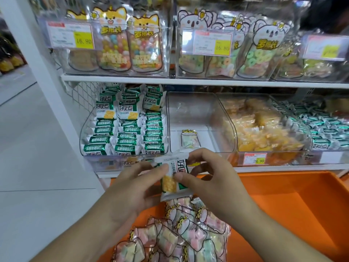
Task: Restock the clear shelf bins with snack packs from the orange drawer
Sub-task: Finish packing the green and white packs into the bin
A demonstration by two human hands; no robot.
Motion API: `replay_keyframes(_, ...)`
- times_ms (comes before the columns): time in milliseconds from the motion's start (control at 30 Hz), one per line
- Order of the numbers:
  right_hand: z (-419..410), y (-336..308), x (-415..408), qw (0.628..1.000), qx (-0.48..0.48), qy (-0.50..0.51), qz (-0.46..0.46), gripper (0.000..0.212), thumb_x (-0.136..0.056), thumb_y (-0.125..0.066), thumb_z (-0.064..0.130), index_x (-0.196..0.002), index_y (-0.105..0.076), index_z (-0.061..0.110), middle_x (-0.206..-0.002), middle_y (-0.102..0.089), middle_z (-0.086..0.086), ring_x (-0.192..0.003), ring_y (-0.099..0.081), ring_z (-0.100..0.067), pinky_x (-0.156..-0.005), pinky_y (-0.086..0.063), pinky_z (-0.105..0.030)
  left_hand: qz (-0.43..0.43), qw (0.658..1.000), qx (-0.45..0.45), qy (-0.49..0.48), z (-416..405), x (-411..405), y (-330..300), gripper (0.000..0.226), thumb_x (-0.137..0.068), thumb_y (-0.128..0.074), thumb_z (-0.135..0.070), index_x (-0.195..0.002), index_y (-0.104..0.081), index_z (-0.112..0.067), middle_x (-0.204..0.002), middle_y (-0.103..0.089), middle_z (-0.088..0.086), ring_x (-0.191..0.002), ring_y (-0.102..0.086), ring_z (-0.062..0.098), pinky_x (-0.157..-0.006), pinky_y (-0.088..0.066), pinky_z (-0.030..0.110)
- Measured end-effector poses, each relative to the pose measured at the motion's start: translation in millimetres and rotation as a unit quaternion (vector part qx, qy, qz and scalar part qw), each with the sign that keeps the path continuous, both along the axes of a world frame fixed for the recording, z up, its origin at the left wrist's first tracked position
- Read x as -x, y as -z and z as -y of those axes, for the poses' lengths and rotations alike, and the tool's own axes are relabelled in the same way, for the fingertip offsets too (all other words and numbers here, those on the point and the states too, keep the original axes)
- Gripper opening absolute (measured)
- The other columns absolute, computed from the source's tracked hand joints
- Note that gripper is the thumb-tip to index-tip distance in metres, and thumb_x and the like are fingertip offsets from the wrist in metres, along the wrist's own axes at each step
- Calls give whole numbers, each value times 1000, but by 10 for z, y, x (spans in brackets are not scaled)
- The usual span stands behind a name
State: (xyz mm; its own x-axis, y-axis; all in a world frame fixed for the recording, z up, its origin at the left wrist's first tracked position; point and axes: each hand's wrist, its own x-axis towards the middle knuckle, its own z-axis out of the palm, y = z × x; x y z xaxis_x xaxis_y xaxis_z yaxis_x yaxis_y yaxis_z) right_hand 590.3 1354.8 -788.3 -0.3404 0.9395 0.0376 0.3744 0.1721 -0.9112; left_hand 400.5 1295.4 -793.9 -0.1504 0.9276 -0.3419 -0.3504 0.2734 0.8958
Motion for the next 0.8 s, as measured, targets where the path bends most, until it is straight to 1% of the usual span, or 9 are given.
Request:
replay_keyframes(133, -12, 60, 42, 999, -40, -11, 16, 28, -81, -83, 52, -101, -67, 40, -107, -64, 15, -94, -67, -10, -73, -61, -34, -26, 1000, 3, 10, 12, -16, -6, 35, -86, -78, -20, -116, -75, -3, -113, -77, 17, -106, -75, 34, -96, -59, 55)
replay_keyframes(233, -11, 70, 59, 999, 5, -28, -34, 40, -76, -75, 65, -110, -67, 46, -109, -65, 16, -104, -67, -7, -86, -61, -38, -2, 1000, 3, -17, -6, -4, -22, 37, -84, -77, -20, -116, -74, -2, -111, -77, 20, -105, -75, 39, -95, -58, 56)
replay_keyframes(400, -83, 81, 181, 992, 58, -22, -111, 55, -64, -85, 63, -112, -67, 41, -113, -71, 14, -105, -71, -17, -90, -61, -43, 6, 999, -11, -53, -45, -15, -103, 36, -87, -77, -27, -119, -73, -9, -112, -78, 15, -104, -76, 33, -99, -56, 50)
replay_keyframes(467, -158, 26, 265, 989, 67, -20, -127, 45, -74, -88, 47, -113, -66, 37, -111, -75, 7, -97, -73, -20, -86, -62, -41, -13, 998, -11, -66, -102, 51, -98, 64, -77, -90, -45, -129, -69, -15, -118, -78, 8, -108, -75, 28, -104, -54, 49)
replay_keyframes(533, -256, -41, 376, 988, 66, -33, -138, 34, -86, -85, 26, -114, -66, 28, -106, -77, 10, -92, -72, -13, -79, -60, -29, -39, 995, -20, -88, -184, 142, -124, 102, -55, -95, -67, -140, -62, -23, -127, -74, 1, -117, -71, 24, -111, -49, 49)
replay_keyframes(600, -384, -115, 518, 989, 53, -43, -132, 32, -87, -84, 23, -114, -66, 25, -104, -78, 11, -90, -70, -6, -73, -57, -21, -65, 993, -41, -87, -281, 243, -163, 109, -51, -89, -78, -143, -59, -27, -133, -71, -2, -125, -66, 22, -114, -45, 49)
replay_keyframes(667, -557, -195, 689, 989, 44, -56, -126, 32, -88, -84, 24, -114, -65, 25, -103, -78, 12, -86, -70, -2, -68, -56, -18, -96, 991, -50, -80, -378, 336, -225, 87, -67, -82, -78, -139, -61, -34, -129, -72, -8, -123, -66, 16, -112, -48, 47)
replay_keyframes(733, -760, -239, 868, 992, 35, -56, -108, 35, -86, -87, 29, -113, -65, 26, -105, -78, 7, -93, -74, -12, -77, -61, -31, -161, 982, -60, -82, -509, 449, -269, 36, -88, -70, -65, -117, -68, -43, -105, -77, -19, -104, -71, 4, -93, -56, 37)
replay_keyframes(800, -982, -259, 1021, 995, 20, -44, -91, 37, -84, -89, 28, -112, -65, 26, -106, -77, 0, -93, -74, -23, -82, -63, -39, -262, 960, -54, -87, -685, 564, -281, 25, -95, -61, -63, -114, -65, -46, -96, -75, -24, -89, -69, -3, -74, -49, 26)
